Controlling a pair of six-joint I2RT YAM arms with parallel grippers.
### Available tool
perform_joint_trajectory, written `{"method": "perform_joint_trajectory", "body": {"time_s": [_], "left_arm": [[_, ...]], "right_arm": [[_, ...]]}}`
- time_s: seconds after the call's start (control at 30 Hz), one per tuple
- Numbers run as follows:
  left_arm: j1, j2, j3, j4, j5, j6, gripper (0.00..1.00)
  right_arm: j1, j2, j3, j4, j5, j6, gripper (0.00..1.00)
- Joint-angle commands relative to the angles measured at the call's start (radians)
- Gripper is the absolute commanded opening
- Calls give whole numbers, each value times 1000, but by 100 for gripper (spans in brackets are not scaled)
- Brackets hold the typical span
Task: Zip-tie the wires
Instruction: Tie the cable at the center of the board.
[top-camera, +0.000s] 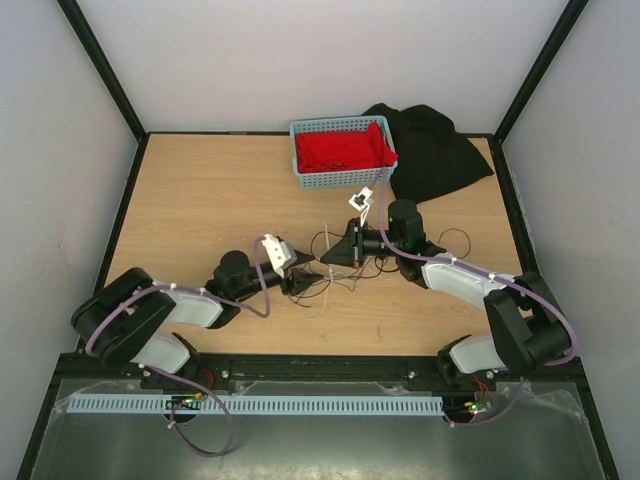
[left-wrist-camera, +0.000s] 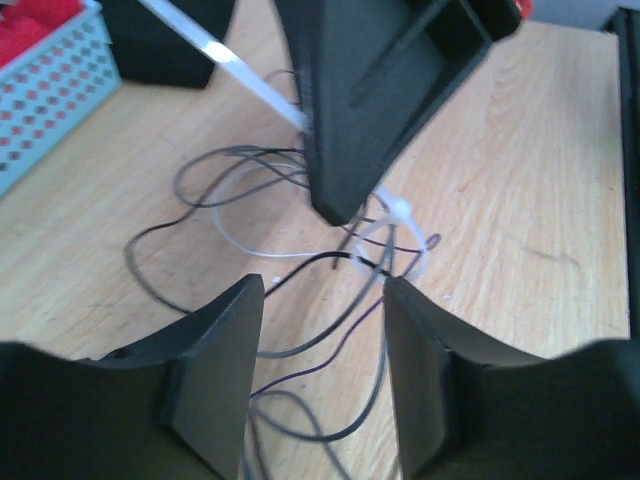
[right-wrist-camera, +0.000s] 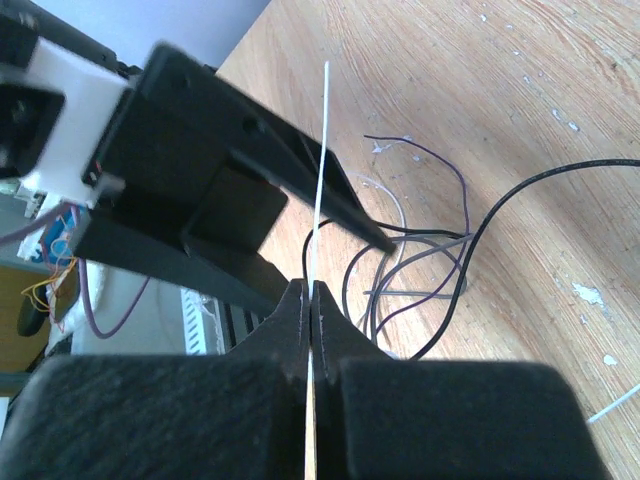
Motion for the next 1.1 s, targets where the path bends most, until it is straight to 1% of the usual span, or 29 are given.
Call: {"method": "perform_joint_trajectory", "body": {"time_s": [0.0, 0.07, 0.1, 0.17, 0.27, 0.33, 0.43, 0.57, 0.83, 0.93, 1.07], "left_arm": [[69, -125, -49, 31, -12, -94, 59], [105, -175, -66, 30, 1, -158, 65], [123, -197, -69, 29, 10, -204, 66], [161, -234, -62, 19, 32, -332, 68], [226, -259, -6, -30, 117, -514, 70], [255, -262, 41, -79, 171, -586, 69], [258, -254, 94, -104, 224, -628, 67], [252, -236, 136, -105, 256, -687, 66], [192, -134, 179, -104, 254, -691, 63], [169, -93, 204, -104, 246, -696, 58], [154, -47, 241, -104, 249, -710, 48]], "right_arm": [[5, 8, 32, 2, -21, -37, 0], [5, 12, 34, -3, -24, -48, 0], [6, 14, 34, -4, -27, -51, 0], [5, 17, 33, -5, -29, -54, 0], [8, 11, 27, -3, -25, -59, 0], [15, 4, 25, -2, -22, -66, 0], [28, 2, 24, -3, -19, -79, 0], [49, 10, 24, -1, -15, -84, 0], [72, 10, 23, 34, -12, -64, 0], [78, 12, 21, 43, -13, -58, 0], [82, 14, 19, 51, -14, -51, 0]]}}
